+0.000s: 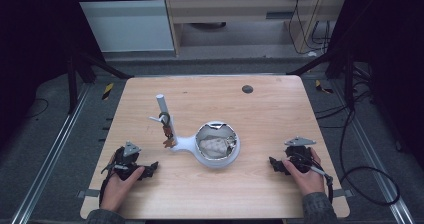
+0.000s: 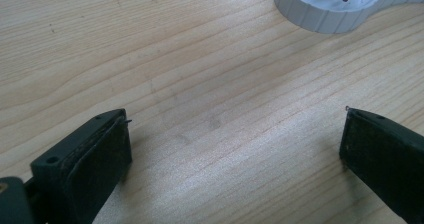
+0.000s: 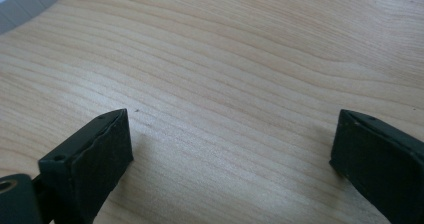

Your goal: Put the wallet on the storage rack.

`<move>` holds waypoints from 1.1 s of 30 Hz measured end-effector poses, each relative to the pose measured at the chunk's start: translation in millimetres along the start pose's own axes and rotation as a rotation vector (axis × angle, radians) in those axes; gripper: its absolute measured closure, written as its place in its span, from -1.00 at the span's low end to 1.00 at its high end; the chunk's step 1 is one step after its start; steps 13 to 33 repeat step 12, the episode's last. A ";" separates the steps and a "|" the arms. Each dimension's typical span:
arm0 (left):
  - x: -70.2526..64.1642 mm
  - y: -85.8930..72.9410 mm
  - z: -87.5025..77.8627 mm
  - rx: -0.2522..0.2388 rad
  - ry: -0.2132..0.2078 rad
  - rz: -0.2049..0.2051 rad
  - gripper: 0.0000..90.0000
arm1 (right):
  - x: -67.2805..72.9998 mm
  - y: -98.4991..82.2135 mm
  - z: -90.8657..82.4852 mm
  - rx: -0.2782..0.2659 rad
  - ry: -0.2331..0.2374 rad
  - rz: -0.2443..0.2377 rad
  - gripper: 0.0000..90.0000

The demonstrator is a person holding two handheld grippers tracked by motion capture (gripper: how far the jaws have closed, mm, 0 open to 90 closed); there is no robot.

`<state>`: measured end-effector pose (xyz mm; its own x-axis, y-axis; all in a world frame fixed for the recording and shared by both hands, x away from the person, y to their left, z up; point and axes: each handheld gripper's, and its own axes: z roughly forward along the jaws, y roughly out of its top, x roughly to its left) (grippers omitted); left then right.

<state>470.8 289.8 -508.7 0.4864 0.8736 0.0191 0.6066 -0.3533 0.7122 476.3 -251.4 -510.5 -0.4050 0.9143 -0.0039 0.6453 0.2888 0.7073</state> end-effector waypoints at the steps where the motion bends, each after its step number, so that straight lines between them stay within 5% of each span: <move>1: 0.0 0.0 0.0 0.000 0.000 0.000 -1.00 | 0.5 -1.2 0.5 -0.012 0.000 0.004 -0.96; 33: -0.2 0.0 0.0 0.001 0.002 0.003 -1.00 | 4.8 -3.8 -0.5 -0.028 -0.022 0.019 -0.95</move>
